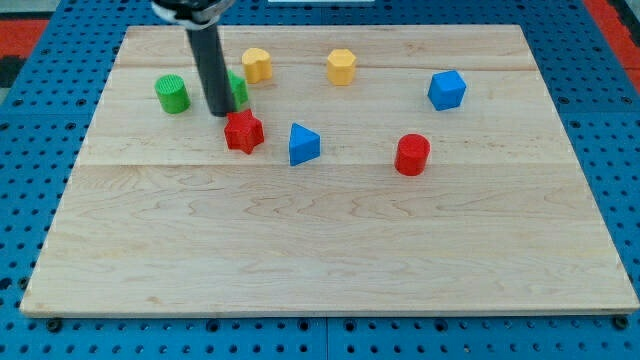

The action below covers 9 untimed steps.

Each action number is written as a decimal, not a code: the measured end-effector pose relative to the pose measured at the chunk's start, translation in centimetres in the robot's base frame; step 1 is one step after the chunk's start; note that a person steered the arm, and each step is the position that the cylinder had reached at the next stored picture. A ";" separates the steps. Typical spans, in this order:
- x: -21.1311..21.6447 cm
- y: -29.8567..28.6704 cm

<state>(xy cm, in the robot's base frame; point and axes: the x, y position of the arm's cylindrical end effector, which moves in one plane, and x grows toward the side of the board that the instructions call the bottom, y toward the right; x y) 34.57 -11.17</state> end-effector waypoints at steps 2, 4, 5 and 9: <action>2.2 2.4; -0.9 3.5; -2.0 12.0; -2.7 9.8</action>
<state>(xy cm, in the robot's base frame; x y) 31.91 -1.37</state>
